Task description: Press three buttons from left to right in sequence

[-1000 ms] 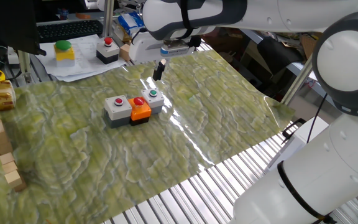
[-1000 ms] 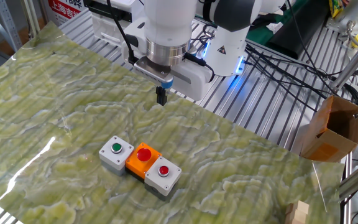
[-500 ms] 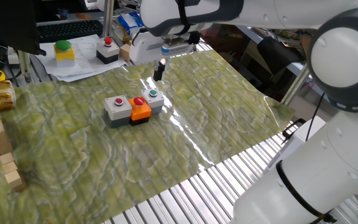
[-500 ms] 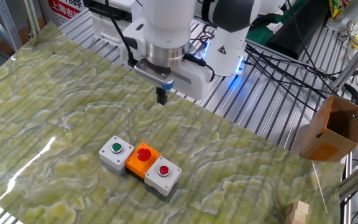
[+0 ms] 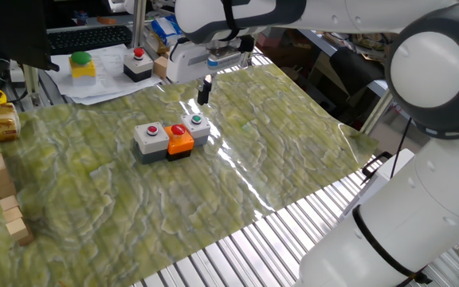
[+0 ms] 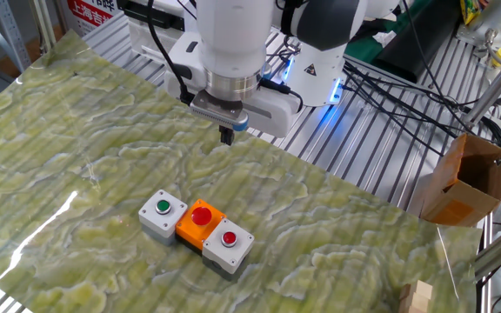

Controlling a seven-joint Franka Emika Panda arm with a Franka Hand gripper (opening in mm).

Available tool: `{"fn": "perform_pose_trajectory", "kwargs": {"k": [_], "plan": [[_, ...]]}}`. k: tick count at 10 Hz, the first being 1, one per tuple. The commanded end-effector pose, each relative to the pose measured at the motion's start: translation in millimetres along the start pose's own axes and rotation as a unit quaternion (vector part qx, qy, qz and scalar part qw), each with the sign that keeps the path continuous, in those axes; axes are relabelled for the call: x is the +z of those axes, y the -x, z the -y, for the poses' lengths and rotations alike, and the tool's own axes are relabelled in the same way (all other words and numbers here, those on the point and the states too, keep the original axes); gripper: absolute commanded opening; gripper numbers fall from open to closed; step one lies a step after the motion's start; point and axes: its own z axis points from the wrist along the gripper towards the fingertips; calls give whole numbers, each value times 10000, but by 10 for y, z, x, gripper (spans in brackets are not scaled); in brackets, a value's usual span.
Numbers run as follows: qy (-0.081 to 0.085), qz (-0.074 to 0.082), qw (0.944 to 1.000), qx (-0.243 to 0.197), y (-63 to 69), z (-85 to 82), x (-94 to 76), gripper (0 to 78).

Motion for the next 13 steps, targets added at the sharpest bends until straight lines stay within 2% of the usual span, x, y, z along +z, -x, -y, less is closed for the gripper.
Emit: {"fn": "perform_pose_trajectory", "kwargs": {"k": [1,11,13], "plan": [[-5,9,10000,1,4,3,-13,0],[98,89,9999,-25,7,3,-13,0],[42,172,9998,30,7,3,-13,0]]}}
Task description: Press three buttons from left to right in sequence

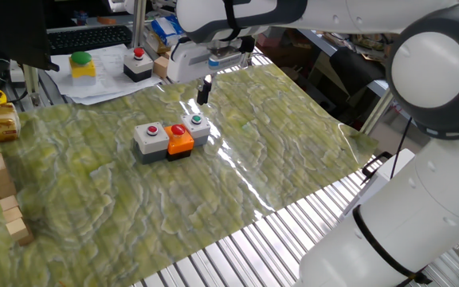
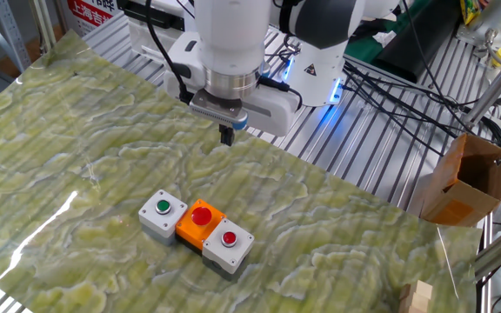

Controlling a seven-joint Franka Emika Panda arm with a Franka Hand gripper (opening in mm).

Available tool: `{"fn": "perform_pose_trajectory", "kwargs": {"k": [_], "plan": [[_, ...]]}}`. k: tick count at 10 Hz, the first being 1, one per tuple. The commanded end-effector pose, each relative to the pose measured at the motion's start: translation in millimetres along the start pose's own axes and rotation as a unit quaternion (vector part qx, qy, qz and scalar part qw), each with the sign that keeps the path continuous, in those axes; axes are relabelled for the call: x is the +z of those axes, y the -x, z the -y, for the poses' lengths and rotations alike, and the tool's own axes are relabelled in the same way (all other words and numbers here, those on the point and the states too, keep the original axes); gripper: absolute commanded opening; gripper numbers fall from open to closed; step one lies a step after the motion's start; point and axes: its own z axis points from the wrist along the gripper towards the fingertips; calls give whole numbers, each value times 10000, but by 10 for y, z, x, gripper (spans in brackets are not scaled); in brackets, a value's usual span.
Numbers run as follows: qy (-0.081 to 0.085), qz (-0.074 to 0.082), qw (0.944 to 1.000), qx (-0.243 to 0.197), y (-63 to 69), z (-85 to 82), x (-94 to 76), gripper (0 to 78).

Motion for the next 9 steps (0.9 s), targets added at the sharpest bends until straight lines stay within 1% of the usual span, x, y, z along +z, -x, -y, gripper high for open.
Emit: {"fn": "perform_pose_trajectory", "kwargs": {"k": [1,4,5,6,7,9], "plan": [[-48,70,9999,106,4,2,-14,0],[-106,383,9990,203,-4,1,-13,0],[-77,308,9994,103,-16,-1,-12,0],[-42,321,9994,111,-32,-3,-10,0],[-43,361,9993,55,-38,-3,-10,0],[-68,365,9993,37,-39,-3,-10,0]]}}
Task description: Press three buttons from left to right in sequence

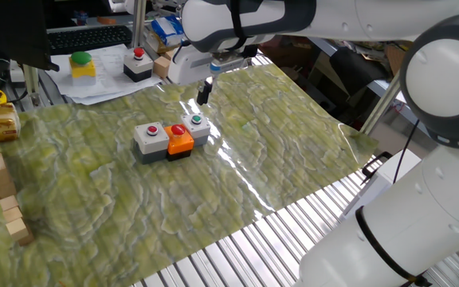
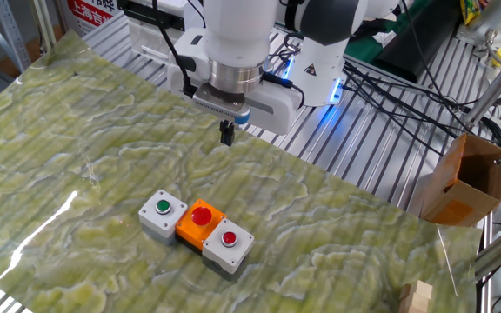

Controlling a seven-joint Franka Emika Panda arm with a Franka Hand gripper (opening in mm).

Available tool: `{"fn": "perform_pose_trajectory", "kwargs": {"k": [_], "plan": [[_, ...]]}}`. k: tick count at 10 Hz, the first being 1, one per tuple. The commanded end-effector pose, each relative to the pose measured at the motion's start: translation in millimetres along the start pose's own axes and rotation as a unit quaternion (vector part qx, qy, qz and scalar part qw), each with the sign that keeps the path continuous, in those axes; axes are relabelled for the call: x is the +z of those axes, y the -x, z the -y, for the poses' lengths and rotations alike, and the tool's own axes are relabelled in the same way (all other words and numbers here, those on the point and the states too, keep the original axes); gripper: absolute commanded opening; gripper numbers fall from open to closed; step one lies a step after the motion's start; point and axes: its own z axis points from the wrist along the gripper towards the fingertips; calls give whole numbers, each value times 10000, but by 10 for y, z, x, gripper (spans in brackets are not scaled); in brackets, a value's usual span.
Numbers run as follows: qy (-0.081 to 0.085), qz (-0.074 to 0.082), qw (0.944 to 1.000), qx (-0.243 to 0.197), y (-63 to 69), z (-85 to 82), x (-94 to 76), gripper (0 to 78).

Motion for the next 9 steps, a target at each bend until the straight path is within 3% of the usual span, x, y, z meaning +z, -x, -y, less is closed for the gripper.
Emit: {"fn": "perform_pose_trajectory", "kwargs": {"k": [1,9], "plan": [[-36,32,10000,-76,-7,0,-15,0],[-30,22,10000,-49,-12,0,-15,0]]}}
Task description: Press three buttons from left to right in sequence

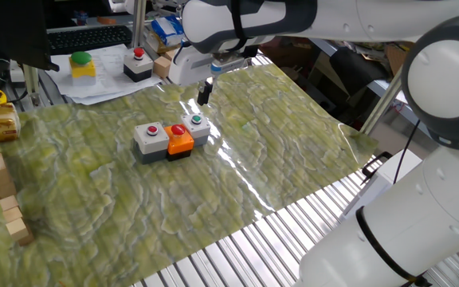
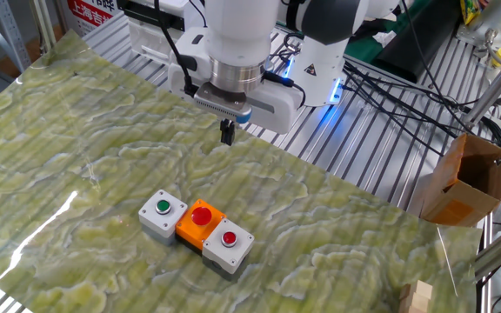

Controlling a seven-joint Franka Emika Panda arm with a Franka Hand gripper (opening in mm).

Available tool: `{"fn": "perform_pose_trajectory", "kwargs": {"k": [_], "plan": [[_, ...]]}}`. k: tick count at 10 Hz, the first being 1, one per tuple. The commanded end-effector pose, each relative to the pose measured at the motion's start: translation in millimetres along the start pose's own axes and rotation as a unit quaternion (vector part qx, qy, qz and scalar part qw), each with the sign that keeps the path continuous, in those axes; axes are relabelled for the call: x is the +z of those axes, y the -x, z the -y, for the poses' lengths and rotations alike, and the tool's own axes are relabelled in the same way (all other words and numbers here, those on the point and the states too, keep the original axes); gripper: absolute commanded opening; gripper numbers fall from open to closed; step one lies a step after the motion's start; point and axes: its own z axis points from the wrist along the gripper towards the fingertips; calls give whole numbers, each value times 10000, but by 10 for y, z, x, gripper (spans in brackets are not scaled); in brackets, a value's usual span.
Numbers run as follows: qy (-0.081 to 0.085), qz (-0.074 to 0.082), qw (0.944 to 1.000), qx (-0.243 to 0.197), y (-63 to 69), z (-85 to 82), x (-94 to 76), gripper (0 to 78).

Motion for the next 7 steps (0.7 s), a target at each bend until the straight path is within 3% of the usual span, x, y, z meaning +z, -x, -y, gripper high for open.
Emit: {"fn": "perform_pose_trajectory", "kwargs": {"k": [1,5,7], "plan": [[1,17,10000,10,5,2,-12,0],[17,32,10000,57,5,2,-12,0],[-1,138,9998,130,5,2,-12,0]]}}
